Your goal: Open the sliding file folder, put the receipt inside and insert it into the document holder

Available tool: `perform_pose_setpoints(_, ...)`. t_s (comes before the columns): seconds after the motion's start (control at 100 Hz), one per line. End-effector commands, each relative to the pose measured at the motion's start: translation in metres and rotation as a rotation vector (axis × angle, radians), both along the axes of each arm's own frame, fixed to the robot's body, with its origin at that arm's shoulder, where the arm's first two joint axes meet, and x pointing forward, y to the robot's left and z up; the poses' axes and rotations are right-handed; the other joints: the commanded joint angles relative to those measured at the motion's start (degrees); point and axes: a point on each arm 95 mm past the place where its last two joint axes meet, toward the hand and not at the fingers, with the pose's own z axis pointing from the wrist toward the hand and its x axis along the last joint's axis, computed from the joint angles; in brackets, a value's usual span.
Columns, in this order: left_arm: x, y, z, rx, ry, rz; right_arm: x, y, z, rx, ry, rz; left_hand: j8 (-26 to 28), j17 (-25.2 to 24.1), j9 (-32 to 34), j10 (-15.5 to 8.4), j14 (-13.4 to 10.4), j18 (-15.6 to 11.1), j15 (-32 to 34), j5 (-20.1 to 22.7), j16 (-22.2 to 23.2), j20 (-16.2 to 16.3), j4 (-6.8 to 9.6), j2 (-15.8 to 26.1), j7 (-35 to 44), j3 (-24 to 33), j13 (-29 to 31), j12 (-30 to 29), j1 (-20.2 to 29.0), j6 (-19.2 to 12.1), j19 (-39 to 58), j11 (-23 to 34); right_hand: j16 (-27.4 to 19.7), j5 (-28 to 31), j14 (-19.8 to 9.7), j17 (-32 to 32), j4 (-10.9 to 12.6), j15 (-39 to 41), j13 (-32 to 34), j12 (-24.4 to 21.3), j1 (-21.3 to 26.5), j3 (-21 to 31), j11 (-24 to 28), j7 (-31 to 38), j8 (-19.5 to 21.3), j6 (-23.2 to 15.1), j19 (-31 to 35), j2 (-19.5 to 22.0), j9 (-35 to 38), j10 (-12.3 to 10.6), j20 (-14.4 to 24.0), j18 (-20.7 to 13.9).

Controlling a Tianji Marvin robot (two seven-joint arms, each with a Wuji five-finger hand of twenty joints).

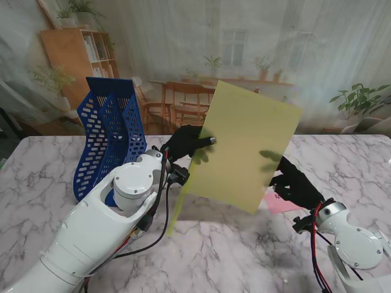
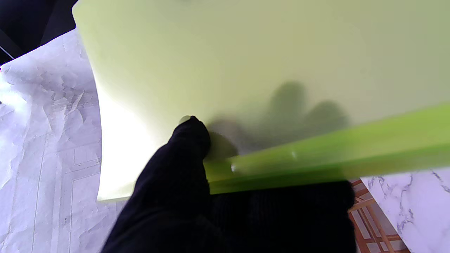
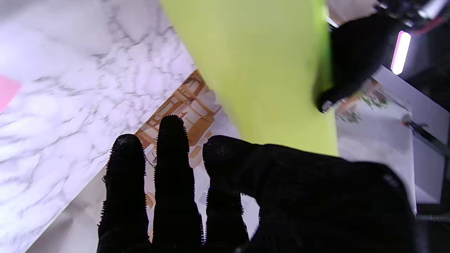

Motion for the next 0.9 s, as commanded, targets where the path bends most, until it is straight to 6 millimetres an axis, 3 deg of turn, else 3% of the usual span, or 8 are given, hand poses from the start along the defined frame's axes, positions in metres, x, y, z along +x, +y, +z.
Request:
perform_pose_setpoints(0.0, 0.0, -0.0045, 0.0007, -0.004, 0.011, -0.019, -0.0015, 0.0001, -0.0076, 0.024, 0.029, -0.006, 0.66, 3.33, 1.55, 0.85, 1.18, -5.51, 0.58, 1.66, -0.26, -1.21, 0.09, 2.42, 0.87, 3.72, 1.57, 0.91, 4.14, -2.69, 3.46, 0.91, -0.57, -1.49, -1.84, -0.02, 0.3, -1.3, -0.67, -0.62, 2.04, 3.57, -1.36, -0.6, -1.39, -5.01, 0.4, -2.18, -0.54, -1.72, 0.48, -2.75)
perform_pose_setpoints(0.09, -0.0003, -0.0052, 0.0002, -0.004, 0.013, -0.025, -0.0008, 0.0026, -0.0098, 0.027, 0.031, -0.01, 0.73, 3.19, 1.43, 0.77, 1.21, -5.53, 0.56, 1.59, -0.22, -1.32, 0.05, 2.55, 0.9, 3.54, 1.43, 0.95, 4.14, -2.73, 3.48, 0.92, -0.6, -1.17, -1.75, -0.04, 0.1, -1.19, -0.81, -0.75, 1.53, 1.48, -1.76, -0.78, -2.08, -5.47, 0.63, -2.14, -0.58, -1.64, 0.43, -2.36)
perform_pose_setpoints(0.27, -0.0012, -0.0061, -0.0009, -0.005, 0.018, -0.032, 0.0011, 0.0064, -0.0121, 0.016, 0.029, -0.006, 0.74, 2.86, 1.27, 0.64, 1.18, -5.62, 0.55, 1.42, -0.14, -1.43, 0.11, 2.61, 0.85, 3.35, 1.24, 1.03, 4.14, -2.66, 3.6, 0.98, -0.56, -1.42, -1.22, -0.68, -1.97, -1.16, -1.13, -1.01, -1.6, -8.23, -2.59, -1.01, -4.37, -4.64, 0.33, -0.48, -1.11, -1.31, 0.0, -1.77)
perform_pose_setpoints(0.41, -0.0015, -0.0062, -0.0015, -0.001, 0.017, -0.032, 0.0022, 0.0074, -0.0131, 0.009, 0.028, 0.005, 0.72, 2.7, 1.14, 0.67, 1.2, -5.64, 0.54, 1.34, -0.06, -1.5, 0.2, 2.68, 0.8, 3.38, 1.03, 1.04, 4.14, -2.6, 3.64, 0.96, -0.55, -1.7, -1.45, -0.26, -2.22, -1.18, -0.97, -1.07, -1.99, -8.95, -2.77, -1.96, -4.96, -4.51, 0.38, -1.83, -1.69, -1.4, -0.04, -1.8)
perform_pose_setpoints(0.53, -0.002, -0.0066, -0.0015, -0.004, 0.019, -0.03, 0.0031, 0.0084, -0.0139, -0.01, 0.015, 0.013, 0.75, 2.63, 1.12, 0.68, 1.23, -5.65, 0.6, 1.36, 0.03, -1.55, 0.22, 2.68, 0.84, 3.36, 0.96, 1.06, 4.14, -2.65, 3.66, 1.0, -0.45, -1.22, -2.23, 1.45, -2.08, -0.61, 0.7, -1.11, -0.74, -6.09, -2.77, -3.4, -5.73, -6.17, 0.98, -3.1, -0.76, -2.4, 0.02, -3.44)
perform_pose_setpoints(0.64, -0.0024, -0.0075, -0.0018, -0.003, 0.02, -0.033, 0.0026, 0.0087, -0.0136, -0.013, 0.015, 0.018, 0.75, 2.5, 1.1, 0.63, 1.24, -5.62, 0.62, 1.34, 0.08, -1.59, 0.24, 2.72, 0.82, 3.38, 0.94, 1.06, 4.13, -2.62, 3.68, 1.02, -0.52, -1.3, -2.07, 1.09, -2.52, -0.71, 0.56, -1.34, -1.89, -7.44, -3.33, -3.74, -6.0, -6.0, 0.79, -3.84, -1.07, -2.05, -0.07, -3.43)
perform_pose_setpoints(0.74, -0.0022, -0.0087, -0.0024, -0.002, 0.022, -0.034, 0.0026, 0.0084, -0.014, -0.017, 0.013, 0.02, 0.74, 2.38, 1.11, 0.68, 1.24, -5.58, 0.62, 1.37, 0.13, -1.52, 0.19, 2.64, 0.83, 3.22, 0.9, 1.06, 4.14, -2.6, 3.88, 1.04, -0.39, -1.04, -1.76, 0.74, -3.0, -0.59, 0.43, -1.44, -3.99, -11.85, -3.63, -5.04, -6.71, -5.1, 0.7, -5.34, -1.31, -1.39, -0.13, -3.09)
perform_pose_setpoints(0.89, -0.0026, -0.01, -0.0033, 0.0, 0.027, -0.034, 0.0023, 0.0088, -0.0138, -0.005, 0.012, 0.023, 0.72, 2.36, 1.09, 0.56, 1.21, -5.78, 0.68, 1.36, 0.18, -1.51, 0.22, 2.72, 0.8, 3.13, 0.89, 1.03, 4.14, -2.71, 3.95, 1.01, -0.27, -1.09, -0.8, -0.21, -4.9, -0.94, -0.43, -1.81, -9.14, -24.67, -4.5, -6.16, -6.62, -2.27, 0.38, -7.91, -1.93, -0.1, -0.26, -2.1)
